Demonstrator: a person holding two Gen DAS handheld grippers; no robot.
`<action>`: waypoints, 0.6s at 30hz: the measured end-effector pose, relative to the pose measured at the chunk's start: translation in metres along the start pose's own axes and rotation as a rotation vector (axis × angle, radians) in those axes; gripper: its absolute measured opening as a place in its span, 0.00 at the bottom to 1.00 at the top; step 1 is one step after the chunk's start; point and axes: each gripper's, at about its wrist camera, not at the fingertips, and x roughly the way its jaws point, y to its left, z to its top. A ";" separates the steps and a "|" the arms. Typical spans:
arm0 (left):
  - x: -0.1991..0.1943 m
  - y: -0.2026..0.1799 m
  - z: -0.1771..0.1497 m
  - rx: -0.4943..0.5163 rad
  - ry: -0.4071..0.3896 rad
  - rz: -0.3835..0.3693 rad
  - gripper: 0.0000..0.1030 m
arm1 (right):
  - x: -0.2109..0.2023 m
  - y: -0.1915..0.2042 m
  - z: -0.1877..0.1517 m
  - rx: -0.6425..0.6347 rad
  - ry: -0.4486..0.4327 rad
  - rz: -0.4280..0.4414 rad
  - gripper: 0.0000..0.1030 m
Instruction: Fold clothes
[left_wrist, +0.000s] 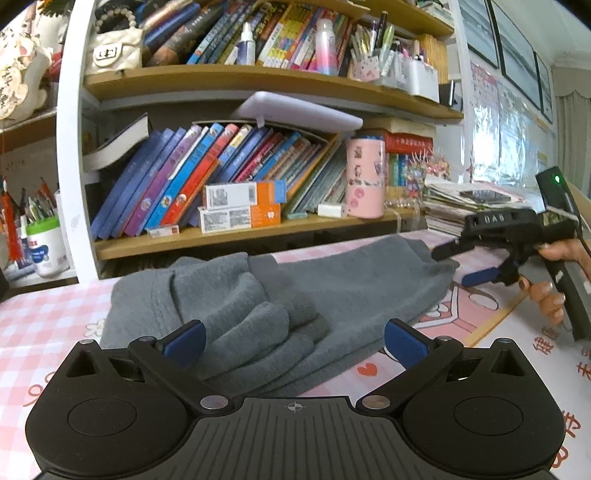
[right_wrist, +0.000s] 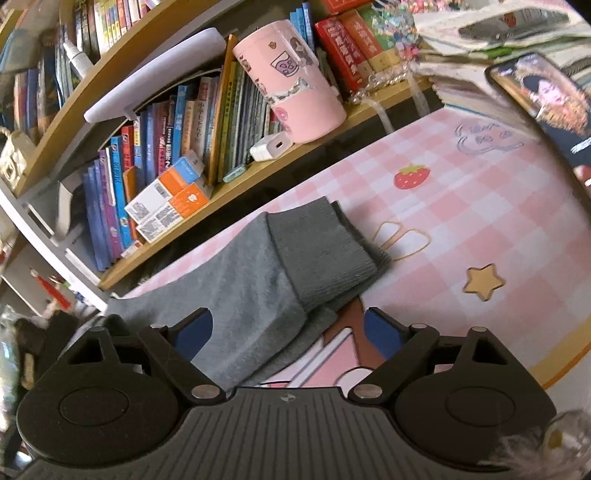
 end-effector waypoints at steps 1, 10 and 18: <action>0.000 0.000 0.000 0.002 0.002 0.002 1.00 | 0.002 -0.001 0.001 0.019 0.007 0.013 0.86; 0.003 -0.008 -0.001 0.050 0.016 0.004 1.00 | 0.008 -0.004 0.010 0.141 -0.037 0.075 0.43; 0.004 -0.007 -0.001 0.043 0.024 0.017 1.00 | 0.008 -0.011 0.007 0.189 -0.060 0.156 0.35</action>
